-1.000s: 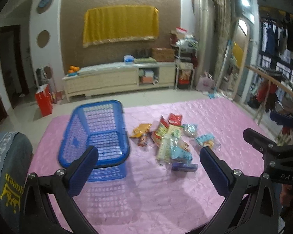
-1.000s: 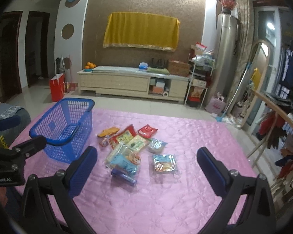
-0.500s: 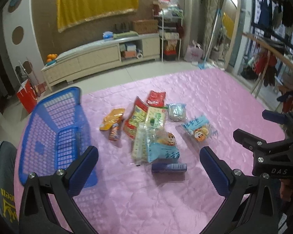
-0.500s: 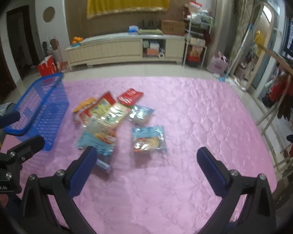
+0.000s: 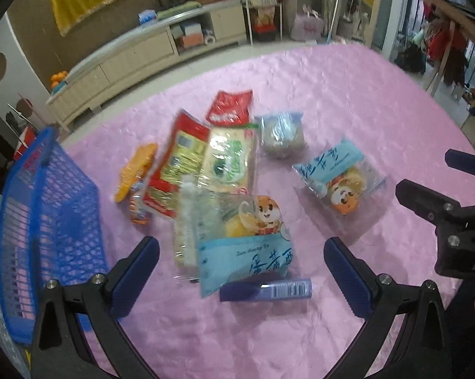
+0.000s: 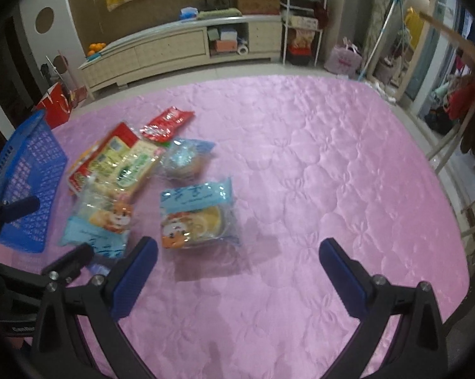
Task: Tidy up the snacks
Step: 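Move the left tool to the blue-labelled bread pack and close on it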
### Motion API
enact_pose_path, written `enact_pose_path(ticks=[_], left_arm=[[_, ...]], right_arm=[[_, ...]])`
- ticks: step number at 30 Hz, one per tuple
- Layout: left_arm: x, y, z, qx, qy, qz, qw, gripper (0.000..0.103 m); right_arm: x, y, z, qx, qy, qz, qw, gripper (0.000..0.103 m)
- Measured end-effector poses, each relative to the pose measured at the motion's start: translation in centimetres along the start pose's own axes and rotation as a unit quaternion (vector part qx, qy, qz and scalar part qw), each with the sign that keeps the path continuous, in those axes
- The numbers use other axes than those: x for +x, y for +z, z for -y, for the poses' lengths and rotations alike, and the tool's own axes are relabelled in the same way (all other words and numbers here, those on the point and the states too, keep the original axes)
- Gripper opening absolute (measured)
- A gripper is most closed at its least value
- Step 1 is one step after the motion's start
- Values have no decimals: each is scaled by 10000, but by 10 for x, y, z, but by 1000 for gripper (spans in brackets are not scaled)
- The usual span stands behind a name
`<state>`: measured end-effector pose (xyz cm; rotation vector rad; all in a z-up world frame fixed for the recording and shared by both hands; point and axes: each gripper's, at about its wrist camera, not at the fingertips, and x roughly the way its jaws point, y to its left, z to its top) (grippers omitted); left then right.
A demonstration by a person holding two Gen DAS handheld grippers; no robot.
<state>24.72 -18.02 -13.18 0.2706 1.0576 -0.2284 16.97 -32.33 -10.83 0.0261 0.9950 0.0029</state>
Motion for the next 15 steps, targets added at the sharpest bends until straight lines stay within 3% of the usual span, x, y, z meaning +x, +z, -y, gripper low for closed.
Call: enact_pose_path(ticks=[8, 12, 14, 15], left_arm=[[50, 7, 8, 174, 239, -363, 9989, 103], [59, 7, 7, 122, 181, -342, 9992, 103], [61, 8, 6, 93, 221, -297, 9993, 95], [62, 7, 6, 83, 259, -333, 9991, 85]], right_arm=[[30, -1, 9, 108, 52, -214, 9997, 103], [38, -1, 10, 86, 77, -253, 9996, 103], [41, -1, 9, 29, 28, -259, 9997, 103], [42, -1, 9, -3, 0, -264, 9997, 103]])
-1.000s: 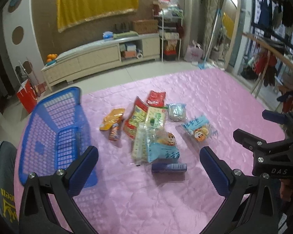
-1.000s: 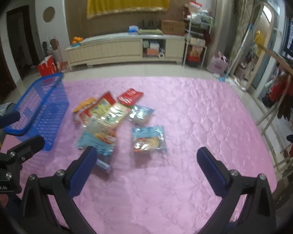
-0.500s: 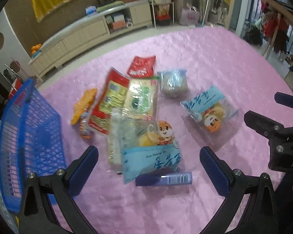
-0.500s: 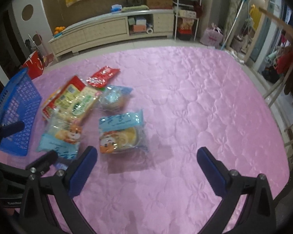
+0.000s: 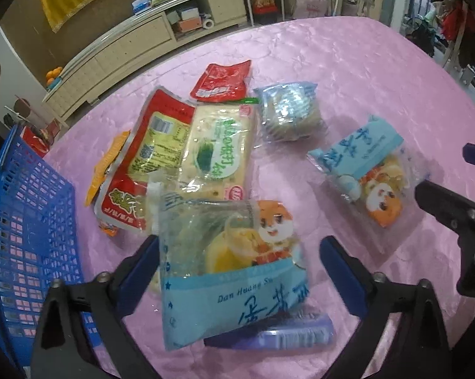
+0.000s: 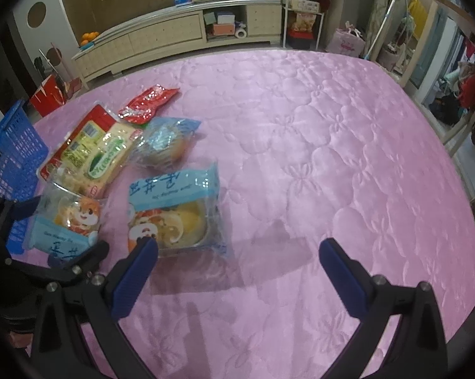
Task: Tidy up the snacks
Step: 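Move the left tool to the blue-labelled bread pack and close on it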
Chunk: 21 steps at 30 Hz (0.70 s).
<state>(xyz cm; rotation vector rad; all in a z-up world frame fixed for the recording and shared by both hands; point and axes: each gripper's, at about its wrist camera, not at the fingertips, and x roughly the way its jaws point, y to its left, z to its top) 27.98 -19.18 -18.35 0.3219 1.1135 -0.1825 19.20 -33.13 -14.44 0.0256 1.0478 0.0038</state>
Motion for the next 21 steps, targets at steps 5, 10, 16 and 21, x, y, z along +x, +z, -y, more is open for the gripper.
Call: enact_pose_path(ticks=[5, 10, 16, 21], left_arm=[[-1, -2, -3, -79, -209, -26, 9997, 77], [-6, -11, -11, -223, -465, 44, 9987, 66], [-27, -23, -37, -779, -638, 304, 9945, 65], [-41, -33, -59, -1039, -822, 510, 9899, 65]], right_arm=[[3, -2, -3, -57, 21, -70, 10000, 103], [-3, -2, -14, -239, 157, -36, 9996, 103], [-11, 3, -30, -503, 190, 52, 9985, 103], [-1, 13, -38, -512, 436, -45, 9977, 103]])
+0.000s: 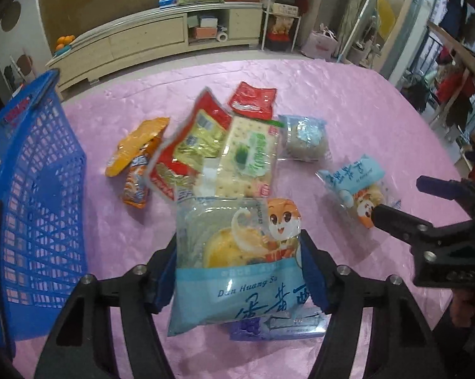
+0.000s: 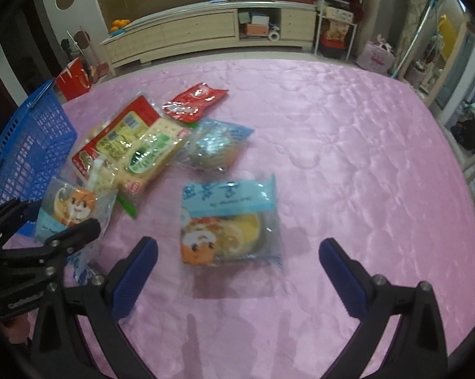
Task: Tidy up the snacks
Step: 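Move the left tool to the blue-labelled bread pack and close on it, then carry the bread pack with the left tool into the blue basket and release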
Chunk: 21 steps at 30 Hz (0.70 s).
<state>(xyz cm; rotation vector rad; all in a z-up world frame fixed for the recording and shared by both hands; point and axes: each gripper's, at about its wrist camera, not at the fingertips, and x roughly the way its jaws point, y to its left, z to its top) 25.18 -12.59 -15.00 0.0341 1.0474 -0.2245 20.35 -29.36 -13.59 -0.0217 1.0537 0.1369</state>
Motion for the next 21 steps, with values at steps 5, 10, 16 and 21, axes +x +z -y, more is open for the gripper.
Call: enact_pose_path(ticks=[5, 10, 16, 21], left_arm=[[-4, 1, -12, -171, -102, 154, 9997, 65], [1, 2, -11, -203, -30, 133, 9997, 65], [8, 3, -9, -136, 108, 87, 9998, 65], [0, -3, -12, -156, 111, 123, 9997, 65]], right_arm=[[19, 8, -8, -144, -180, -106, 9997, 103], [40, 13, -8, -167, -210, -337, 9991, 103], [53, 12, -6, -91, -115, -436, 9989, 97], [48, 6, -9, -135, 2, -396, 9991, 71]])
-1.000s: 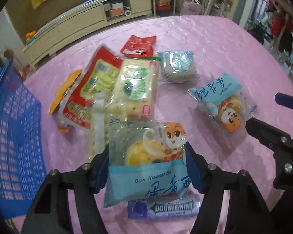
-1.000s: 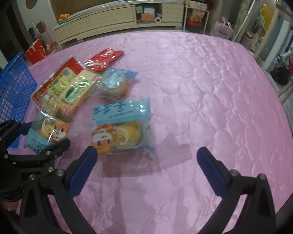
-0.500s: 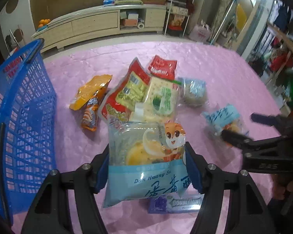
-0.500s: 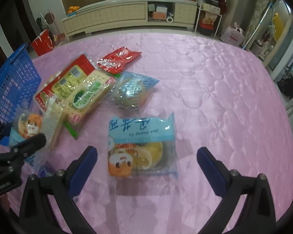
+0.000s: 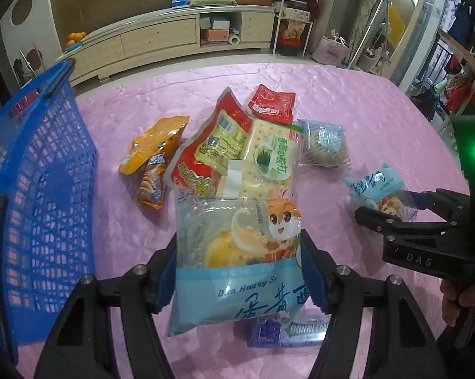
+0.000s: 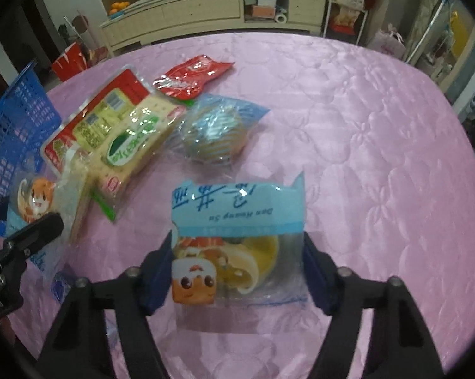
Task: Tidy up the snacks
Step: 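Carry the bread pack with the left tool into the blue basket and release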
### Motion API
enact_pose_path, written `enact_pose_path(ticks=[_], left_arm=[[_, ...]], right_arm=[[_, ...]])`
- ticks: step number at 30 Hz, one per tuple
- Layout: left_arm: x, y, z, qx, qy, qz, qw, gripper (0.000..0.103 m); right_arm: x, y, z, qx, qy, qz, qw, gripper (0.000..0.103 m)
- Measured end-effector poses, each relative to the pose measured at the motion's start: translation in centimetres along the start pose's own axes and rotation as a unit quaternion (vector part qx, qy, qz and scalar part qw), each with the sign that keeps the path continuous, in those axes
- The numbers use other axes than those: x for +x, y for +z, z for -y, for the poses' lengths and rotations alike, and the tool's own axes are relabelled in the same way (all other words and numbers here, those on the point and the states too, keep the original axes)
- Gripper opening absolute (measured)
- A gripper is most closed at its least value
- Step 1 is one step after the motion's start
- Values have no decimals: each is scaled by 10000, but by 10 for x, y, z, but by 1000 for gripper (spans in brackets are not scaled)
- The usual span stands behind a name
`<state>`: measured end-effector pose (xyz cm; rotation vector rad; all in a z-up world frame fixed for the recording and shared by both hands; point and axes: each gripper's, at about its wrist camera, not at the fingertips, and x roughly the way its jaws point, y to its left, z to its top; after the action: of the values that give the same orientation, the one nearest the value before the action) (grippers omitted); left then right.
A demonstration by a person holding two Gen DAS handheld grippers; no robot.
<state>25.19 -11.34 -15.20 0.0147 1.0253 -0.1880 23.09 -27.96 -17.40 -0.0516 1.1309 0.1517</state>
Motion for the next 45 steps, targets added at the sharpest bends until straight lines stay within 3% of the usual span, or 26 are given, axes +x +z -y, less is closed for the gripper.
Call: enact_pose_path(ticks=[12, 19, 22, 27, 34, 45], left_arm=[[-103, -16, -11, -70, -201, 752, 9969, 65], [-169, -25, -41, -185, -148, 1229, 9921, 65], [-189, -30, -61, -256, 45, 1383, 9901, 65], [-211, -36, -96, -417, 313, 1457, 9880, 65], [-228, -45, -149, -658, 659, 1393, 9859, 65], [-204, -47, -204, -1070, 586, 968, 9878, 65]], right_arm=[[-108, -16, -31, -62, 192, 865, 9960, 70], [-160, -17, -65, -136, 400, 1345, 9900, 70], [-175, -16, -87, -250, 544, 1502, 9868, 70], [-190, -10, -128, -537, 719, 1647, 9822, 70], [-184, 7, -176, -766, 1123, 1525, 9789, 70], [-151, 35, -237, -981, 1629, 997, 9767, 70]])
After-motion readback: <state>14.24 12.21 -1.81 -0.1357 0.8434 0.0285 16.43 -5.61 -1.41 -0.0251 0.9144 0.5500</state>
